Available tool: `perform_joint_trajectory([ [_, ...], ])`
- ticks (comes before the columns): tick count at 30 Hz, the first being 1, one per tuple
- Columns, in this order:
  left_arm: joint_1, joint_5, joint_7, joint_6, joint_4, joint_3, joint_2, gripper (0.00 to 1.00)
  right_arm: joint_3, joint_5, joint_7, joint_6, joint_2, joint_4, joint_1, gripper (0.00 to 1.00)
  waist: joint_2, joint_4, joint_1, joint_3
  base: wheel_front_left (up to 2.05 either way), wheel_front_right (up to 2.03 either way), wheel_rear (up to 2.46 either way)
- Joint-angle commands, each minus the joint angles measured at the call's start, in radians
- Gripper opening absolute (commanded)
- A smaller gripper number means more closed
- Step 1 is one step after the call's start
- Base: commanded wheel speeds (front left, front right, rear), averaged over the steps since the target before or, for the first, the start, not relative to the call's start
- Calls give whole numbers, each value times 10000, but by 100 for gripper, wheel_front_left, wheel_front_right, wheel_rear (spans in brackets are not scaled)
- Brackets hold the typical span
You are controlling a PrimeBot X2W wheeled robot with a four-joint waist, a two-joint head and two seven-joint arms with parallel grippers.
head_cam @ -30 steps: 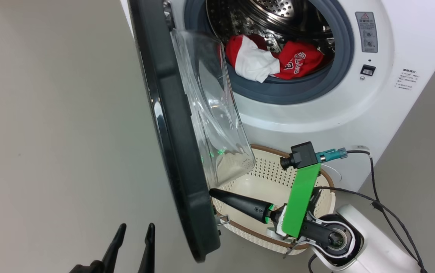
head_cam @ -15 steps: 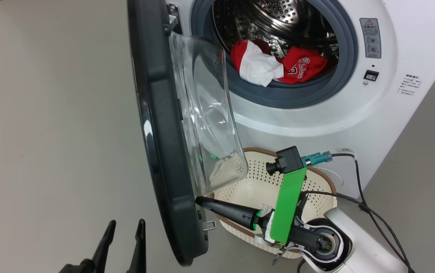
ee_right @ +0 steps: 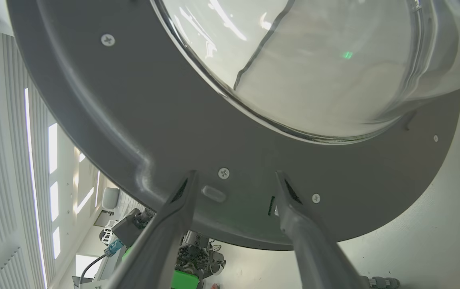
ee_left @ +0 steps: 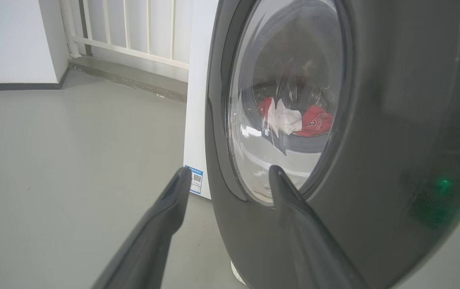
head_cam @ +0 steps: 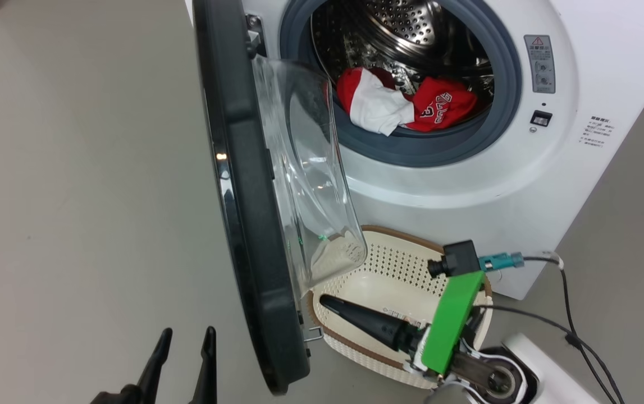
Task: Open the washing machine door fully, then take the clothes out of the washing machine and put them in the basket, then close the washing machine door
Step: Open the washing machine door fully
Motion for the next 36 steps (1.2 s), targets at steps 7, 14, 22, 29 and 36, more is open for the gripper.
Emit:
perform_joint_trajectory([
  [7, 11, 186, -120, -82, -152, 415, 87, 100, 152, -382, -592, 79, -454, -114, 566, 100, 0, -221, 0, -138, 0, 0, 0],
  [14, 93, 213, -120, -85, -180, 557, 87, 100, 194, -548, -1443, 79, -950, 170, 1068, 100, 0, -419, 0, -215, 0, 0, 0],
  [22, 268, 340, -120, -146, -189, 776, 87, 100, 446, -1211, -3073, 79, -1547, 566, 1503, 100, 0, -655, 0, -351, 0, 0, 0],
  [29, 368, 430, -120, -198, -157, 880, 87, 100, 1251, -2394, -5293, 79, -2116, 1185, 1461, 100, 0, -844, 0, -435, 0, 0, 0],
  [36, 446, 489, -120, -218, -118, 953, 87, 100, 1910, -3322, -6808, 79, -2377, 1742, 1193, 100, 0, -957, 0, -570, 0, 0, 0],
])
